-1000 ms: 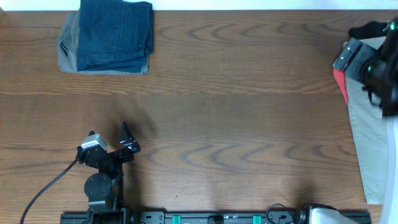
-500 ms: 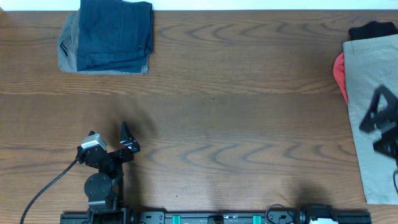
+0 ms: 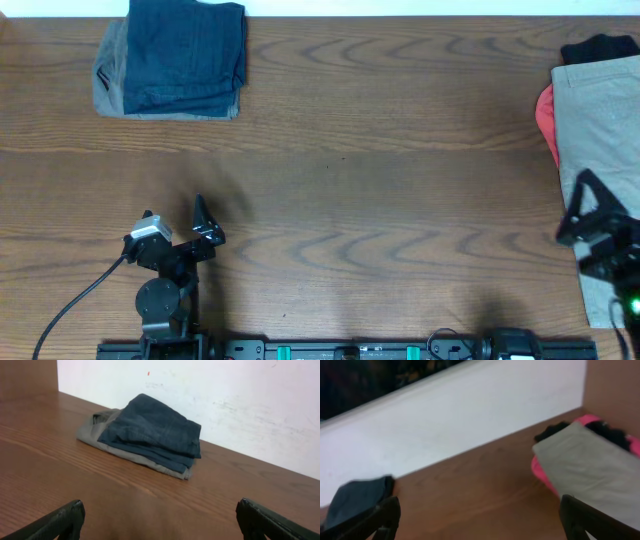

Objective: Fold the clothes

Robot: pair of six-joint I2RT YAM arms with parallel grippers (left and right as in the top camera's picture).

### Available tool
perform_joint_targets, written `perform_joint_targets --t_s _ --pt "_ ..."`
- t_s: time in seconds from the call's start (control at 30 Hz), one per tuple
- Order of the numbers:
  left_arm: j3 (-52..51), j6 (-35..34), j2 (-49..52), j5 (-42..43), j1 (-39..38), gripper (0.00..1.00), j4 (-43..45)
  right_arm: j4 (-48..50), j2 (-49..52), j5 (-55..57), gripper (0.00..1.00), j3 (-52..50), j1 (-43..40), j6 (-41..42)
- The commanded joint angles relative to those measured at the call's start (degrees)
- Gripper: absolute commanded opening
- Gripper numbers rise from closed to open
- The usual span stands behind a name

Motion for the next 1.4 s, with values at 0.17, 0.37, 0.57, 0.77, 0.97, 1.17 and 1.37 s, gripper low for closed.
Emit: perform_joint_targets --t_s 0.17,0.37,0.57,0.77,0.97,1.17,1.37 --pt "-1.1 0.8 -0.4 -0.5 0.3 0.98 -2.2 15.6 -10.8 -7.0 0.99 -24.3 1.0 -0.5" --pt "-1.1 0.8 -0.4 -0.5 0.3 0.98 -2.2 25.3 -20.2 -7.3 0.99 -40.9 2.2 -0.5" --pt "-1.1 0.8 -0.4 -0.5 0.3 0.98 -2.2 37.3 -29.3 -10.4 0.99 -56.8 3.3 -0.5" --pt "-1.1 0.8 -0.4 -0.5 0.3 0.98 -2.2 49.7 -36.7 -13.4 0.99 -69.8 3.4 0.0" --pt "-1.1 0.8 -0.4 -0.5 0.3 0.98 -2.2 60.4 -38.5 -12.9 0.99 -78.4 3.4 2.1" --pt "-1.1 0.8 -0.4 -0.5 0.3 0.98 -2.2 64.3 -38.6 -7.8 0.99 -82.2 3.4 2.1" --pt "-1.1 0.8 -0.4 -0.5 0.3 0.98 -2.2 65.7 -39.3 -2.9 0.99 -84.1 3.5 2.1"
